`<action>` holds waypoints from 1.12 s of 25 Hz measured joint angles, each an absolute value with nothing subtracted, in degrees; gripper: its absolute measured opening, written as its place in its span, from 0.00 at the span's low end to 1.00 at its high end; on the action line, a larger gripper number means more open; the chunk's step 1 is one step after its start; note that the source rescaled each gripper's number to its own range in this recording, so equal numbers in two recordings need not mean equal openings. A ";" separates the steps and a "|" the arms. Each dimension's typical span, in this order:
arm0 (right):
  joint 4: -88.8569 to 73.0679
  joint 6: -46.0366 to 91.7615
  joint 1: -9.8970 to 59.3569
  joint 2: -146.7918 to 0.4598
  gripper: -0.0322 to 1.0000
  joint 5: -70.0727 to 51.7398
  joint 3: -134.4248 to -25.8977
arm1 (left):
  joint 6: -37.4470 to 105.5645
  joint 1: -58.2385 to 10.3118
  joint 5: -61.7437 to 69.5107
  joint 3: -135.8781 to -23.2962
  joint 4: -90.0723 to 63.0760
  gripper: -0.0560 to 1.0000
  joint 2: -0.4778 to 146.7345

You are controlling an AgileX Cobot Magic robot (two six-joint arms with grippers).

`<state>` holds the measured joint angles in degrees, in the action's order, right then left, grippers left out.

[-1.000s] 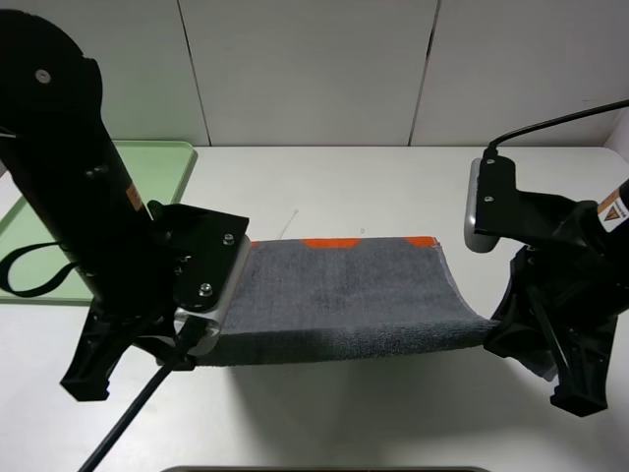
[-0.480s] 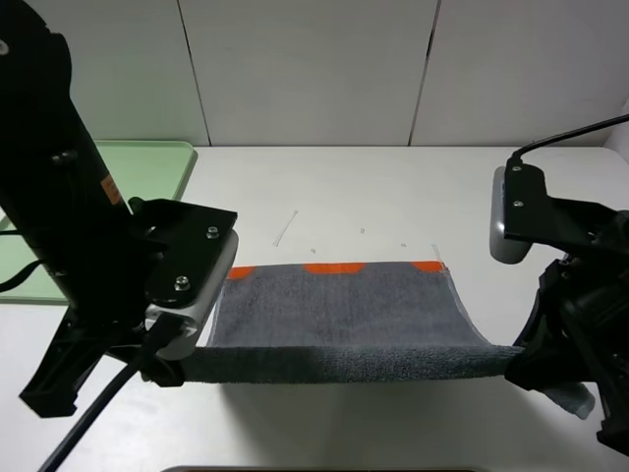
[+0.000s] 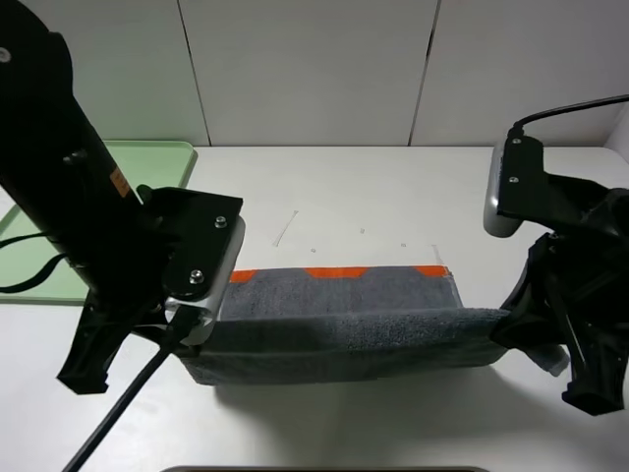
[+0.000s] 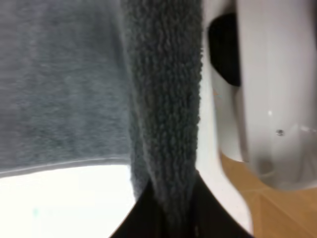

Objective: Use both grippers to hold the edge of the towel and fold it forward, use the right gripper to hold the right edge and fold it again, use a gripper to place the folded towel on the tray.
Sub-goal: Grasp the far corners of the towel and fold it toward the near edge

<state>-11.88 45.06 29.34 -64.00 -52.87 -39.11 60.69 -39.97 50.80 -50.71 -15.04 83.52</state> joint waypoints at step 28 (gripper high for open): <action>3.78 45.06 29.34 -78.19 0.03 -35.77 -39.68 | 60.69 -37.80 18.25 -41.03 -8.86 0.05 88.60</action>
<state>3.78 45.06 29.34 -78.19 -35.77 -39.68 60.69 -37.80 18.25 -41.03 -8.86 88.60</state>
